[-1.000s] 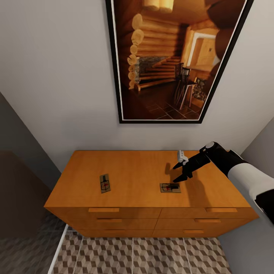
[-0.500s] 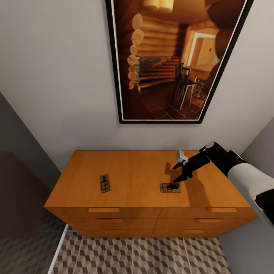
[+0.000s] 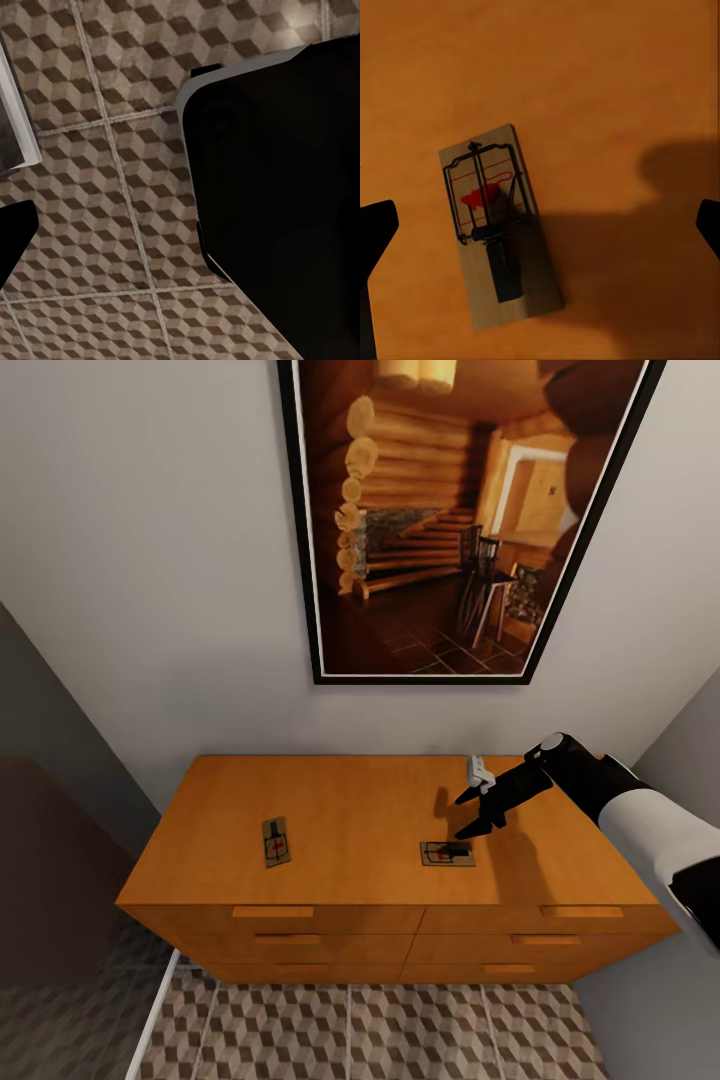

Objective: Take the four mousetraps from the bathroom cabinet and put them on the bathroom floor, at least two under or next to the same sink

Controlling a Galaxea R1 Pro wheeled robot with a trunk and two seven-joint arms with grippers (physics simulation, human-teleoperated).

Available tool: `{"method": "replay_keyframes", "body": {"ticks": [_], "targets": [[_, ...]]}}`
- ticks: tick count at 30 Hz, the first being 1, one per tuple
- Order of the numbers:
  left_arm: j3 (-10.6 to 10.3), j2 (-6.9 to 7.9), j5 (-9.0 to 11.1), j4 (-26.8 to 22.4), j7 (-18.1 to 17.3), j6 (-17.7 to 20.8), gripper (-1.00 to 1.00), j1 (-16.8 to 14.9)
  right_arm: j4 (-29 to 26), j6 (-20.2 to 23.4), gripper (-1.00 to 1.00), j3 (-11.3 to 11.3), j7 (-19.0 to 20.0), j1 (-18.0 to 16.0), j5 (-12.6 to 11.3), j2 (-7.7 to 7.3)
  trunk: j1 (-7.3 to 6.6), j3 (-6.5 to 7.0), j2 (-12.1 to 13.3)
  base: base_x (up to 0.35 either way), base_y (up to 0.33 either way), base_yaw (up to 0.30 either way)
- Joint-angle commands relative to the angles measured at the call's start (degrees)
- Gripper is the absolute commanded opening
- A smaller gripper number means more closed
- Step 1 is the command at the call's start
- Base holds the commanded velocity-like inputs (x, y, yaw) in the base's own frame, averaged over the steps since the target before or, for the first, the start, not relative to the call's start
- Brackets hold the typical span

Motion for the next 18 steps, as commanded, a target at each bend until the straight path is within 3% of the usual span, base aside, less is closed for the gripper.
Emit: {"method": "replay_keyframes", "body": {"ticks": [1, 18], "targets": [[-0.5, -0.05, 0.2, 0.3, 0.2, -0.4, 1.0, -0.1, -0.1, 0.6, 1.0, 0.1, 0.1, 0.0, 0.1, -0.04, 0.03, -0.1, -0.1, -0.04, 0.0, 0.0], [-0.5, -0.05, 0.2, 0.3, 0.2, -0.4, 1.0, -0.1, -0.1, 0.6, 1.0, 0.1, -0.2, 0.0, 0.0, 0.03, 0.03, -0.1, -0.1, -0.014, 0.0, 0.0]]}}
